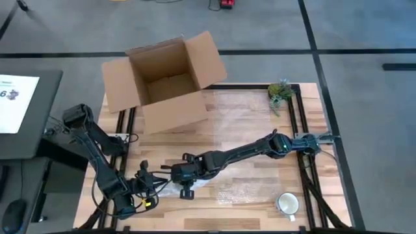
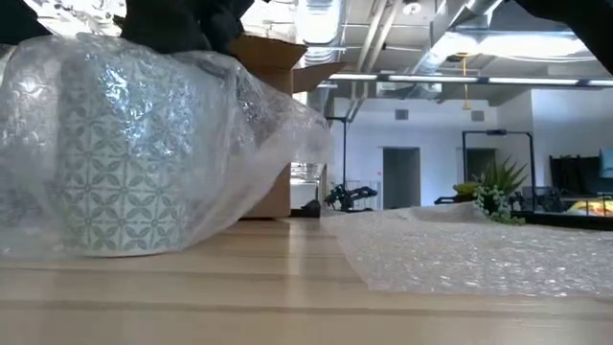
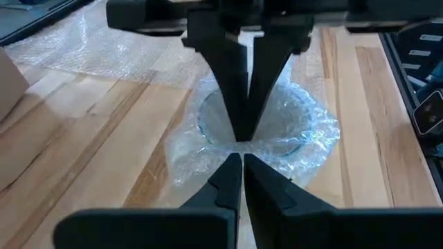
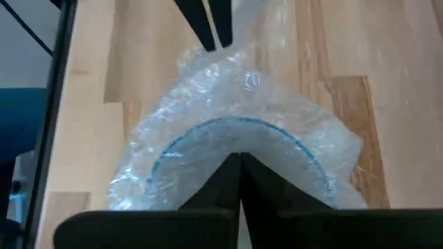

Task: Wrap mug
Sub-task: Wrap the green patterned mug with the bubble wrap

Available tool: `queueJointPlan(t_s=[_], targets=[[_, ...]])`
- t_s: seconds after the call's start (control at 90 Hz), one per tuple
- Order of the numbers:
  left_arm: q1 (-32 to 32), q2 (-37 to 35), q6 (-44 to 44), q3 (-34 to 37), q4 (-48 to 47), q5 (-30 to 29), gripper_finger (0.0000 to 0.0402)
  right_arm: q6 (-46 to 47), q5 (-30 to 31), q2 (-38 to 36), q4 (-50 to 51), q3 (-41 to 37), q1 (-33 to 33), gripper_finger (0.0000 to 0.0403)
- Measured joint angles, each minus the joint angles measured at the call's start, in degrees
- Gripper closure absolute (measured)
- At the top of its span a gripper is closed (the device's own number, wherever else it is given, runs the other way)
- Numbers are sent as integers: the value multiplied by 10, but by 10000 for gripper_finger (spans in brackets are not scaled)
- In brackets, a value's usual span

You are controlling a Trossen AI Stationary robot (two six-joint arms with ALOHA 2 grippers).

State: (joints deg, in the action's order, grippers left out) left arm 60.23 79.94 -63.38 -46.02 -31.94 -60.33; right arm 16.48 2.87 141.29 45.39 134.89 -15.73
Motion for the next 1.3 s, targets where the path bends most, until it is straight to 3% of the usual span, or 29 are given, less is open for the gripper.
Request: queueJointPlan(t_s=[0.478, 0.678, 1.3], targets=[[0, 0, 2, 0, 0, -1, 402, -3, -18, 2, 9, -2, 0, 403], [0, 0, 2, 0, -1, -2, 402, -18, -60, 14, 7, -2, 0, 403], [0, 0, 4, 0, -2, 2, 402, -33, -73, 24, 26, -2, 9, 403]])
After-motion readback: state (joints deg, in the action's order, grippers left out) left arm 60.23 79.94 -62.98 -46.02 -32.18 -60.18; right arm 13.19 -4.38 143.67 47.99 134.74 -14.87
